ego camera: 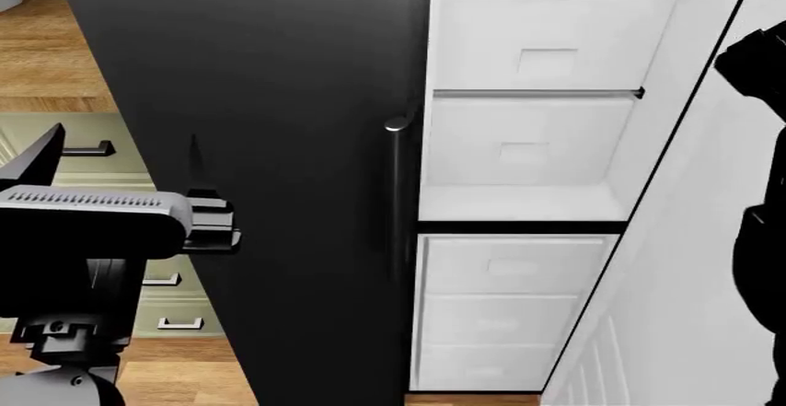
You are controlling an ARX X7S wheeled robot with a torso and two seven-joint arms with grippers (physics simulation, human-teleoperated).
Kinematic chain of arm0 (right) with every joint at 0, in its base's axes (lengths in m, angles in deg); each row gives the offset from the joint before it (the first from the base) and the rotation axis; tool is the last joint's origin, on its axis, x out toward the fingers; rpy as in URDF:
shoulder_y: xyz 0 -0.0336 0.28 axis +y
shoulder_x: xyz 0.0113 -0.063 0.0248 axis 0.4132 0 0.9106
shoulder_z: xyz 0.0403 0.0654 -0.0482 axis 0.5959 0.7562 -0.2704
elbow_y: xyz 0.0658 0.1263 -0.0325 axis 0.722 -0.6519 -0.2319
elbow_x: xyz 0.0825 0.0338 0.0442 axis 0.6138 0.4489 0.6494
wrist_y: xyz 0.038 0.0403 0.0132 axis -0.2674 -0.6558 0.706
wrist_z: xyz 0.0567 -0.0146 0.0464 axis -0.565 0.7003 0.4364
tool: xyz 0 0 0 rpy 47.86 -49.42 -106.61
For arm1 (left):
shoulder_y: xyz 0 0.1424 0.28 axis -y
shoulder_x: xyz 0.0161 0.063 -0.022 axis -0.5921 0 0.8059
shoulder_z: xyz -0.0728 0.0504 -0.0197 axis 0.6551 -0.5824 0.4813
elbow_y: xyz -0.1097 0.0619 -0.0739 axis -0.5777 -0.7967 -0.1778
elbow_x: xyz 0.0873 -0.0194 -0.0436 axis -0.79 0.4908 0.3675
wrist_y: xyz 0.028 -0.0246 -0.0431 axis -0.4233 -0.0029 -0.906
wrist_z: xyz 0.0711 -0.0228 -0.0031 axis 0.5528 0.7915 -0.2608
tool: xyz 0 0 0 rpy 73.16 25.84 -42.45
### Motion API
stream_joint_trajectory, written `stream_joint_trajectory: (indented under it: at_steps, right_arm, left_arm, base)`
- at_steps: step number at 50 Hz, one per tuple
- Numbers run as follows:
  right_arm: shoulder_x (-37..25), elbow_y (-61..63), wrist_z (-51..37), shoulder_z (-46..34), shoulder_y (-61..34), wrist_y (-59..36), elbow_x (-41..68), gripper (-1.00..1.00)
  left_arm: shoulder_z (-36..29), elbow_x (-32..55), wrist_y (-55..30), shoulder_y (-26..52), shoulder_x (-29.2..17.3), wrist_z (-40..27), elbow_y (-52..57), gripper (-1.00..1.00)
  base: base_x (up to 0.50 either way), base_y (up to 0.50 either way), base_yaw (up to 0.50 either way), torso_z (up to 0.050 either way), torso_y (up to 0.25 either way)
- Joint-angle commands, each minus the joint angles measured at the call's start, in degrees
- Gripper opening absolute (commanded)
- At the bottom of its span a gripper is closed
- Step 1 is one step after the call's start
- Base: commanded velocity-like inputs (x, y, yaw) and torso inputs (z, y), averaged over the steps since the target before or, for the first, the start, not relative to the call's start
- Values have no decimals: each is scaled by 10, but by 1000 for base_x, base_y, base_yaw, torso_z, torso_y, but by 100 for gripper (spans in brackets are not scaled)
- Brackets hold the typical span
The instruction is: Open the fridge door
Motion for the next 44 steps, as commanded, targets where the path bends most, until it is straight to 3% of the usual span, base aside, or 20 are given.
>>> stream_joint_trajectory:
  at_steps: [1, 18, 44]
  right_arm:
    - [-3, -3, -17, 16, 3, -1, 4, 100]
    - [8, -3, -69, 107, 29, 21, 20, 100]
    - [-20, -13, -82, 121, 18, 20, 32, 100]
  left_arm:
    - [3, 4, 1, -4, -1, -3, 3, 100]
    - [3, 7, -1, -4, -5, -7, 5, 100]
    - [1, 13, -1, -5, -7, -13, 4, 100]
  base:
    - [0, 0, 0, 0, 0]
    - [0, 0, 0, 0, 0]
    - [0, 0, 0, 0, 0]
